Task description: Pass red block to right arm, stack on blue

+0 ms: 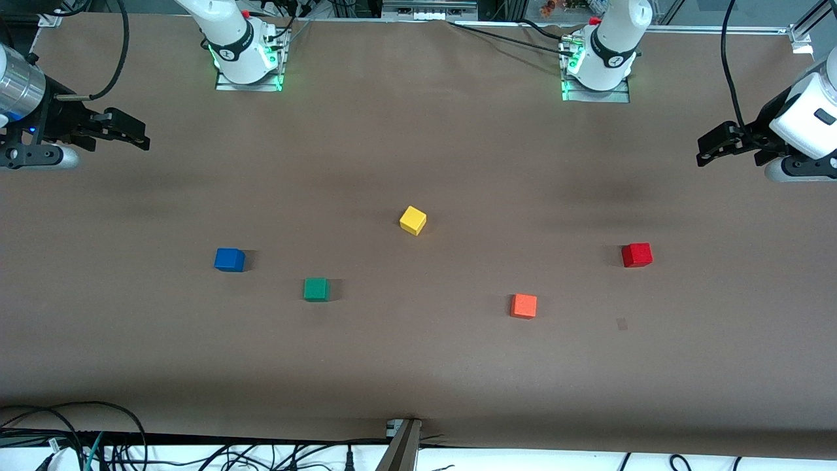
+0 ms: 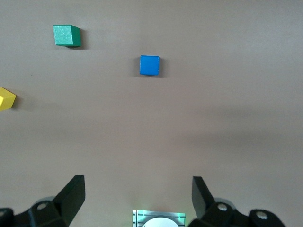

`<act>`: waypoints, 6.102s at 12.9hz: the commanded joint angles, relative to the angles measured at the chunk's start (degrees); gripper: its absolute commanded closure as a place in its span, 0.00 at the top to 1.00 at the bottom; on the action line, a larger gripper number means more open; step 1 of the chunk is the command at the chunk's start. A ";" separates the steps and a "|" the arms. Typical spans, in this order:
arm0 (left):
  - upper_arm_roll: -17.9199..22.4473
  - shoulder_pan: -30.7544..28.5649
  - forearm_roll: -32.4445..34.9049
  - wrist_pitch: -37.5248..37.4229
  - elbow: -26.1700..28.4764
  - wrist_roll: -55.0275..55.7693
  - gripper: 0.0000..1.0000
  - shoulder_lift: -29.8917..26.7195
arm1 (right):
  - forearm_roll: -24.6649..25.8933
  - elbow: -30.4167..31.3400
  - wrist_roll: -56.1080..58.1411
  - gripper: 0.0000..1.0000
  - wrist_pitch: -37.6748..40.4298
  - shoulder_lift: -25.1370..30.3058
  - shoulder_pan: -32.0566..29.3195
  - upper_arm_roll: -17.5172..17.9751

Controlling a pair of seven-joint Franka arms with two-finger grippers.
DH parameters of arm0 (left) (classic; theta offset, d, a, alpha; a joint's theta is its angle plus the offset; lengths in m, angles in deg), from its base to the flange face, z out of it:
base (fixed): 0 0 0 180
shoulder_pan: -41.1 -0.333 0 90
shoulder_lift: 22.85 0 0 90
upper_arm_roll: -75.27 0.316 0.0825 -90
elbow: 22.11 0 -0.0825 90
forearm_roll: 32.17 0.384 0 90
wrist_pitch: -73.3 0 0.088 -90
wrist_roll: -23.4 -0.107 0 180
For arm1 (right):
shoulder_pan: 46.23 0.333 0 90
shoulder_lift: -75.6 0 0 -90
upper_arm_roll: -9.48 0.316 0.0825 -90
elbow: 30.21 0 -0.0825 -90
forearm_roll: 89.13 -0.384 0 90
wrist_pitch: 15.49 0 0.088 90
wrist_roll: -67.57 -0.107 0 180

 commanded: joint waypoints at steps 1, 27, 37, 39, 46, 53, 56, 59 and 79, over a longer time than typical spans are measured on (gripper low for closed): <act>-0.18 -0.34 0.01 0.30 0.73 0.52 1.00 -0.46 | -0.89 -0.84 0.37 1.00 1.10 0.08 -0.28 0.01; 0.44 -0.78 0.01 0.30 -0.06 0.44 1.00 0.42 | -0.89 -0.84 0.37 1.00 1.10 0.08 -0.28 -0.07; 0.44 -0.87 0.01 0.30 -0.06 0.52 1.00 0.42 | -0.97 -0.84 0.37 1.00 1.10 0.08 -0.28 -0.07; 0.44 -0.87 -0.08 0.39 -0.06 0.52 1.00 0.42 | -0.89 -0.84 0.37 1.00 1.10 0.08 -0.28 -0.07; 0.44 -0.87 0.10 0.74 -0.23 -0.35 1.00 0.51 | -0.97 -0.84 0.46 1.00 1.46 -0.01 -0.28 -0.16; 0.35 -1.22 0.01 0.57 -2.96 -0.01 1.00 0.86 | -0.97 -0.84 -0.07 1.00 1.54 0.08 -0.28 0.28; 0.09 -1.13 0.36 -3.74 -3.04 -0.36 1.00 2.00 | -0.97 -0.84 0.46 1.00 1.54 0.08 -0.28 0.01; -0.09 -1.13 2.30 -4.18 -4.18 -0.44 1.00 1.91 | -0.97 -0.84 0.37 1.00 1.54 0.08 -0.28 0.10; 0.44 -19.92 -1.46 -2.25 -17.36 -56.82 1.00 17.28 | -0.97 -0.84 0.46 1.00 1.54 0.08 -0.28 -0.07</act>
